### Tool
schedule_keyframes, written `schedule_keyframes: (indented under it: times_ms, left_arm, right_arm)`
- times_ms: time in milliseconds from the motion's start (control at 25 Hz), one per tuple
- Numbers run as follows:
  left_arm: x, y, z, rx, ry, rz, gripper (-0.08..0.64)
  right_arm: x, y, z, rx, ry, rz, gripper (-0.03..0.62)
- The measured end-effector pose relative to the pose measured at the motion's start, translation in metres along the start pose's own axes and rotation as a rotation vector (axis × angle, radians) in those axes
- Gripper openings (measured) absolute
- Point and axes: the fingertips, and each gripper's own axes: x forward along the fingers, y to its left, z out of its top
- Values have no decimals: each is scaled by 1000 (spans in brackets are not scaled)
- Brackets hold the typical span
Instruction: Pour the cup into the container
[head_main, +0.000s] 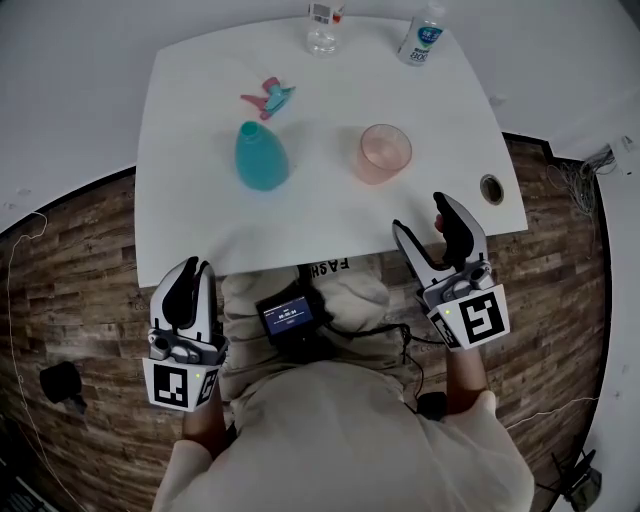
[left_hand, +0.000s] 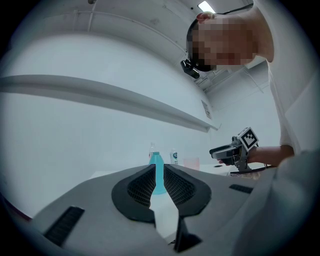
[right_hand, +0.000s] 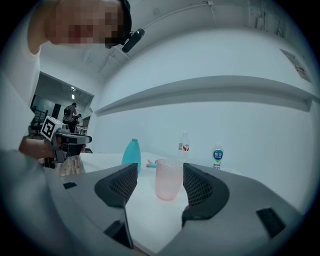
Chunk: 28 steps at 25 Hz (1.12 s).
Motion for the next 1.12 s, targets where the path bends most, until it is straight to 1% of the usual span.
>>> schedule_keyframes:
  times_ms: [240,400,680,880,1120]
  left_arm:
    - [4,7,0,-15,28,-2,44]
    - [9,8,0,-20,51,-22,46]
    - [19,9,3,-24,80,-55,57]
    - [22,7,1,-34,84,-61,57]
    - [22,-5,4,-28,79,-67,58]
  right_arm:
    - [14,-6,2,11,12,32,278]
    - [24,-10,4,6,15,58,291]
    - [41,-12,-2,-4,62,110,302]
    - [42,-13,-4,-4,67,101,302]
    - [22,-19,-3,10,56,82,301]
